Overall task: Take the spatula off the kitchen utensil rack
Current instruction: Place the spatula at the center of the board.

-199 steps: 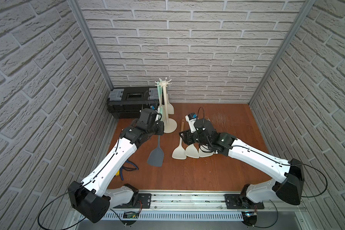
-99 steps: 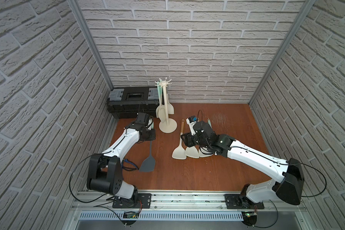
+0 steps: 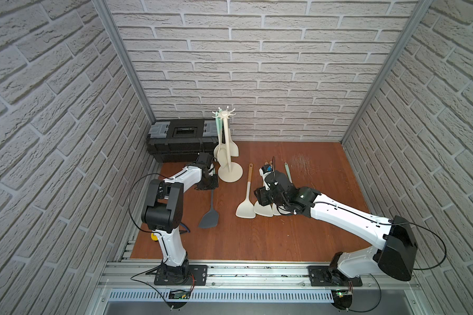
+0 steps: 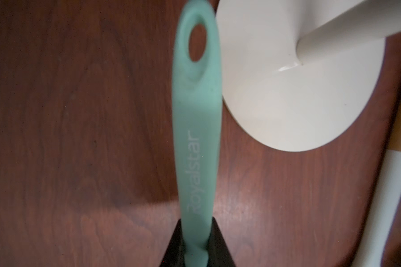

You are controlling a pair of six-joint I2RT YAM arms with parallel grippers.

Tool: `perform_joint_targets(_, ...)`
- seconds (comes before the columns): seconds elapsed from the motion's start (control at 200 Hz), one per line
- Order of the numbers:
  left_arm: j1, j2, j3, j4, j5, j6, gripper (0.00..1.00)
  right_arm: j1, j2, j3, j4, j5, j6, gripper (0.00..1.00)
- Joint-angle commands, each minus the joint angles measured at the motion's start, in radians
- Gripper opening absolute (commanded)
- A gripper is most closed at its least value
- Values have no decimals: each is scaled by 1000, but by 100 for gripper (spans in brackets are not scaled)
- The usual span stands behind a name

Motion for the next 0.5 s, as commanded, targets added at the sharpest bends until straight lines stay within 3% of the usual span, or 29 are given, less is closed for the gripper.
perform_joint_targets(0.0, -4, 15, 17, 44, -4, -13, 0, -13, -40, -18, 13, 22, -3, 53)
perform_joint_targets(0.14, -4, 21, 12, 53, -12, -20, 0, -22, -29, -25, 19, 9, 2, 53)
perform_joint_targets(0.315, -3, 21, 16, 45, -18, -23, 24, -23, -21, -22, 22, 1, 2, 53)
perform_joint_targets(0.495, -3, 2, 18, 38, -19, -29, 35, -24, -23, -21, 23, -1, 4, 53)
